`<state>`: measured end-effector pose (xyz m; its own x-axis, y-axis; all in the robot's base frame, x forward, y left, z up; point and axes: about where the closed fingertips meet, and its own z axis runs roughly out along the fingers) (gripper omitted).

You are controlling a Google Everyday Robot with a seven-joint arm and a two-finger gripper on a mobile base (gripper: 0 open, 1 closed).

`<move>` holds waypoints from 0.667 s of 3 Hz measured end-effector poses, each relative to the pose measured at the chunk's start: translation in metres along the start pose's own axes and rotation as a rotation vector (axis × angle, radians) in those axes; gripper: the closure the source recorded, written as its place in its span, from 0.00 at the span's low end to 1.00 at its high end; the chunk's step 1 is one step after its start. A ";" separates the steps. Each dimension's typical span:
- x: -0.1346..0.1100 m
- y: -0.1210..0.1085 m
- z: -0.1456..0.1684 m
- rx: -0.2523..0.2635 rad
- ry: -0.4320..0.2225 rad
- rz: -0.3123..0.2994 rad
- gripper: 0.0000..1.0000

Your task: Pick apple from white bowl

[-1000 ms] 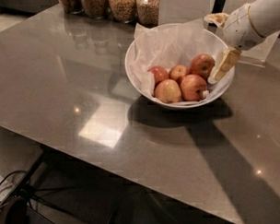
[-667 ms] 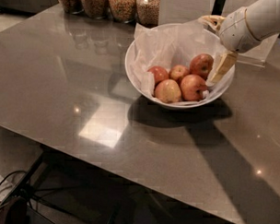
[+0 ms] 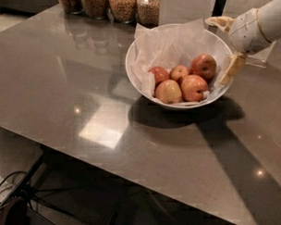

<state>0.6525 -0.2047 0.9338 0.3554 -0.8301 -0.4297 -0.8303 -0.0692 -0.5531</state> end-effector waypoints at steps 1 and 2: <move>0.014 0.006 -0.007 -0.038 -0.067 -0.053 0.00; 0.014 0.006 -0.007 -0.038 -0.067 -0.053 0.00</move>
Offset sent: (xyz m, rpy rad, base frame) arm -0.0025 -0.0133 -0.0043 0.0171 0.0063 0.0760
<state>0.6493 -0.2202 0.9291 0.4257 -0.7863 -0.4479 -0.8250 -0.1339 -0.5490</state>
